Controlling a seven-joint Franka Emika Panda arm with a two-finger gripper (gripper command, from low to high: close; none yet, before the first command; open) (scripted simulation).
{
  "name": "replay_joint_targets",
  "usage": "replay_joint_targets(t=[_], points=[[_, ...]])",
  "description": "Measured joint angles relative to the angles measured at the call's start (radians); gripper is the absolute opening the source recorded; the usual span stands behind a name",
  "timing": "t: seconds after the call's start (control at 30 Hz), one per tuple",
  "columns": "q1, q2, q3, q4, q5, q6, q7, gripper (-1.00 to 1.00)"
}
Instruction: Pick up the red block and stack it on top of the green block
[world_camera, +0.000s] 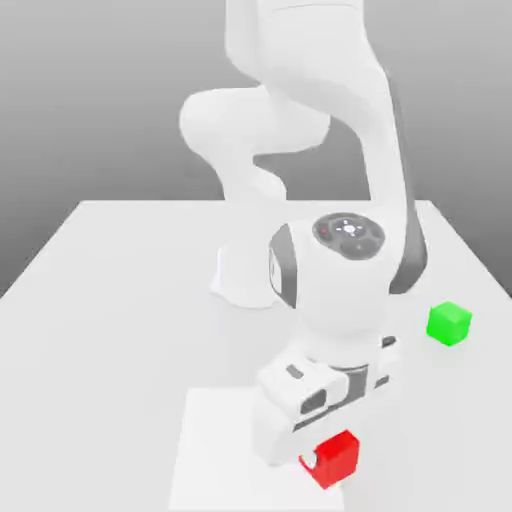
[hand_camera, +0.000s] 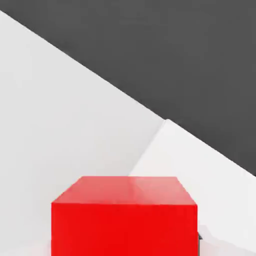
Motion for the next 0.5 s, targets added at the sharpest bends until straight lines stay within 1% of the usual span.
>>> replay_joint_targets(t=[0.07,0.17,0.3,0.37,0.5], points=[[-0.001,-0.07,0.003,-0.011,0.003,-0.059,-0.001,-1.0],[0.076,-0.146,0.084,-0.057,0.038,-0.089,0.046,-1.0],[0.281,-0.239,0.198,-0.129,0.094,-0.107,0.131,-1.0],[0.384,-0.285,0.236,-0.166,0.117,-0.114,0.179,-1.0],[0.508,-0.377,0.336,-0.239,0.148,-0.129,0.285,-1.0]])
